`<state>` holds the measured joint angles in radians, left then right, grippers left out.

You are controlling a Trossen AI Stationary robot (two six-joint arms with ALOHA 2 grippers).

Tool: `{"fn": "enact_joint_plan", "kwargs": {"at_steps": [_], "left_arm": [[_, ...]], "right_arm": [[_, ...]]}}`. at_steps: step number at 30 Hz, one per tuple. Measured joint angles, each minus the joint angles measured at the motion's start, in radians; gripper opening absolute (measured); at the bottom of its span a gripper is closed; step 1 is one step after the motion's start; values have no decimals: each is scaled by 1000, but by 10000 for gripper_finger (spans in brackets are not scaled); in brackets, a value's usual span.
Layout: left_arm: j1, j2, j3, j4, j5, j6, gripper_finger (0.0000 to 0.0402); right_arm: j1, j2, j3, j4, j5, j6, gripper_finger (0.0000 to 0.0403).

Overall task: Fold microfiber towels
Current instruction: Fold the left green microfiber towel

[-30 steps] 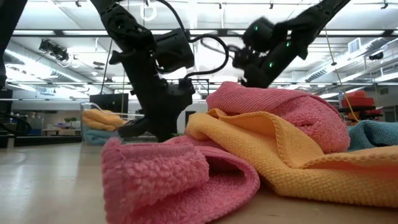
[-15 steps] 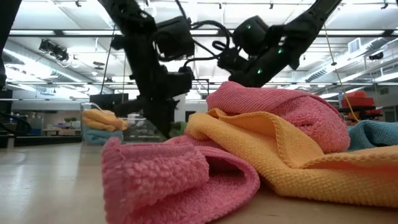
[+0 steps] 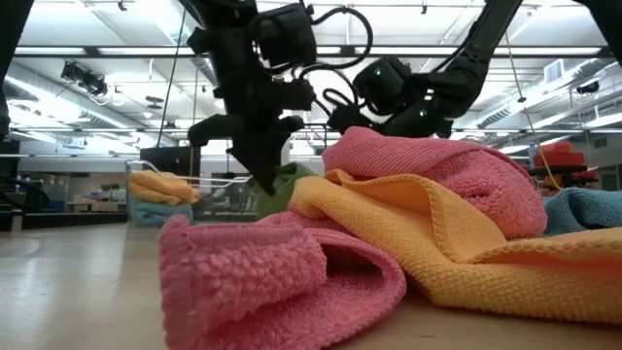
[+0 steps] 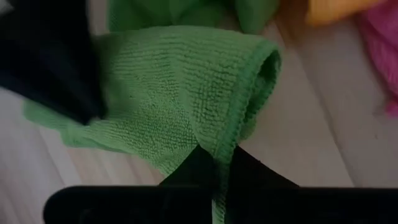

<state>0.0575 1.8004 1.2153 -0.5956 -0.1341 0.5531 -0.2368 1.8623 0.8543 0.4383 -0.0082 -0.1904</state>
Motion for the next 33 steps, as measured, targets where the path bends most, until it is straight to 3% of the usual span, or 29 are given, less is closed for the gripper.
{"fn": "enact_joint_plan", "kwargs": {"at_steps": [15, 30, 33], "left_arm": [[72, 35, 20, 190, -3, -101, 27], [94, 55, 21, 236, -37, 13, 27], [93, 59, 21, 221, -37, 30, 25]], "right_arm": [[42, 103, 3, -13, 16, 99, 54], [62, -22, -4, -118, -5, 165, 53], [62, -49, -4, -134, 68, 183, 53]]}}
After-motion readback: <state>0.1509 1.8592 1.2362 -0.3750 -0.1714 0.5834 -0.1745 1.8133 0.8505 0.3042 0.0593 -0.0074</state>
